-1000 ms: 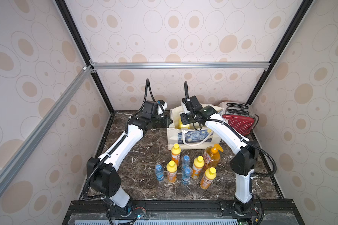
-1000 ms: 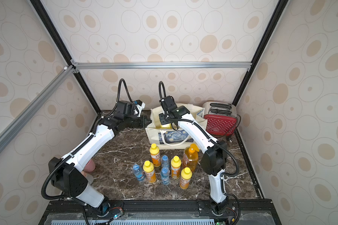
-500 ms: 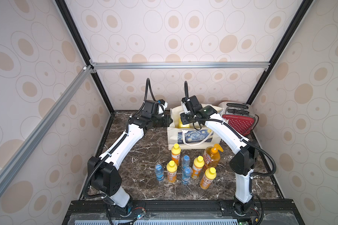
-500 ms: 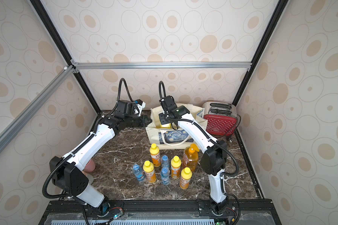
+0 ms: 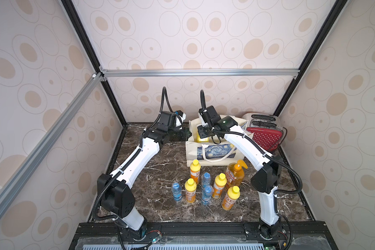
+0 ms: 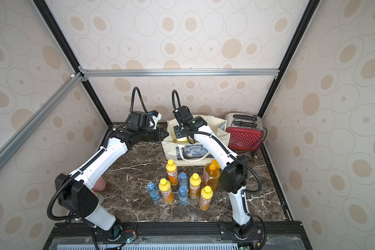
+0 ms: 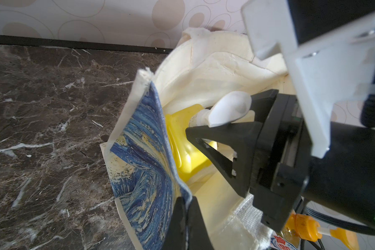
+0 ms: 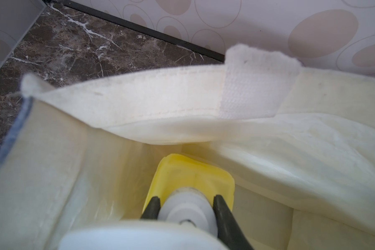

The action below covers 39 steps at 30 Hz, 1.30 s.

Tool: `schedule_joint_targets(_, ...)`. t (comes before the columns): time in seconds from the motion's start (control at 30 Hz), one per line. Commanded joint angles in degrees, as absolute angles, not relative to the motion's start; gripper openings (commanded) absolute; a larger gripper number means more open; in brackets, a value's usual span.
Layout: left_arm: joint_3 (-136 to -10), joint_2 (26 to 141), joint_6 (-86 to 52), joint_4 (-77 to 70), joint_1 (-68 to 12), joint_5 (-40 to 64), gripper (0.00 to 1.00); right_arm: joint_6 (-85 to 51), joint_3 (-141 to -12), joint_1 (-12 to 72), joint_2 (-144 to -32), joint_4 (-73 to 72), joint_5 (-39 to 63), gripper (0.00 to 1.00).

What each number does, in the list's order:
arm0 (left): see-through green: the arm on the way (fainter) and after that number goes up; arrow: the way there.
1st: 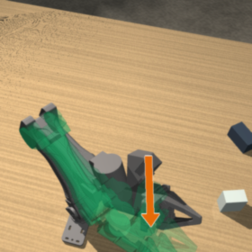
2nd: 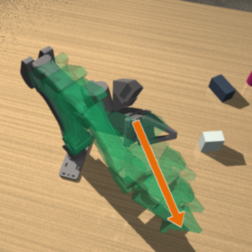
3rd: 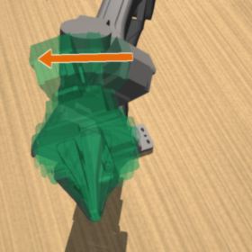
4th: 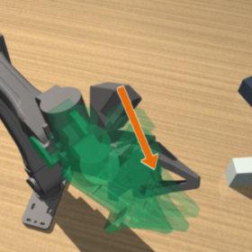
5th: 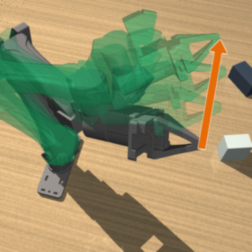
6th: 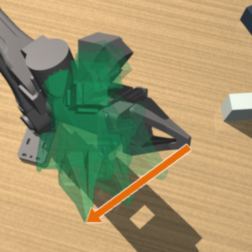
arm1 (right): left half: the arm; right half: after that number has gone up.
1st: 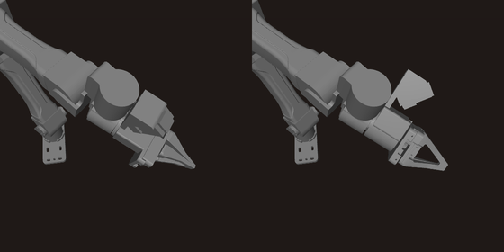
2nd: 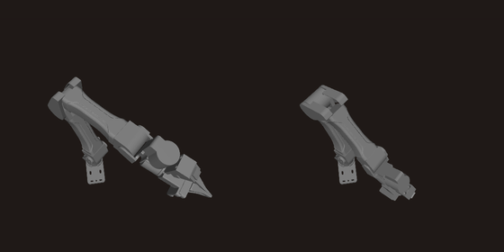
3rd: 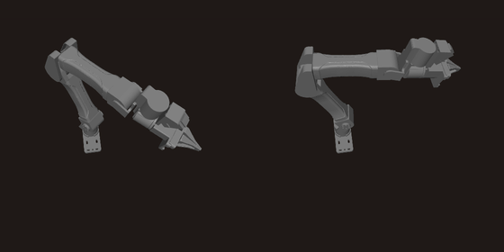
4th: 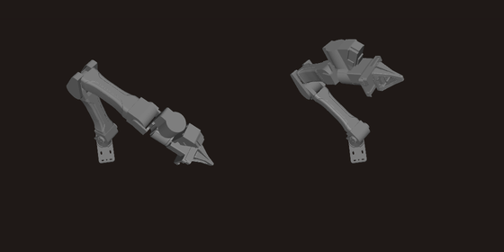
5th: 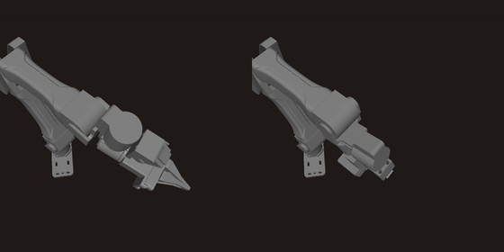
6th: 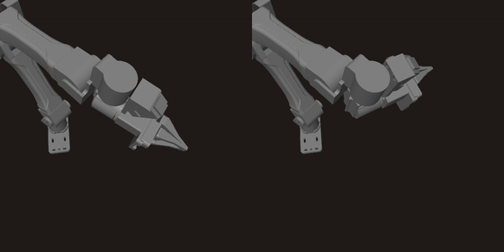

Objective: Pack dish soap into the shopping bag
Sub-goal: Adjust the bottle of dish soap in the shopping bag.

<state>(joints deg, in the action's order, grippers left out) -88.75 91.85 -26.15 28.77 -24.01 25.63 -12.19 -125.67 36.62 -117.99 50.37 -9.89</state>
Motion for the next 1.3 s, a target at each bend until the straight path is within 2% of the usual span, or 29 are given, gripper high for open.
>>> schedule_joint_targets(0.0,-89.47,92.58,-26.19,28.04,-24.34,25.94,0.00,-13.95,-133.39,37.60,-115.14,41.51,-8.72,0.00)
schedule_joint_targets(0.37,-89.12,92.11,-26.19,27.60,-24.30,25.90,0.00,-16.84,-135.32,39.17,-115.22,38.23,-8.60,0.00)
schedule_joint_targets(0.77,-88.25,91.76,-26.28,27.05,-24.30,26.04,0.00,-20.40,-127.23,41.03,-114.71,31.19,-9.76,0.00)
schedule_joint_targets(1.0,-87.55,91.87,-26.19,26.93,-24.30,25.09,0.00,-22.32,-114.23,41.40,-111.99,26.00,-10.19,0.01)
schedule_joint_targets(1.1,-87.36,91.58,-26.03,27.34,-24.29,24.06,0.01,-21.66,-112.53,41.39,-111.71,26.59,-10.19,0.14)
schedule_joint_targets(1.27,-87.88,90.49,-25.02,29.46,-24.30,20.90,0.34,-19.08,-114.37,41.39,-109.68,29.85,-10.15,0.42)
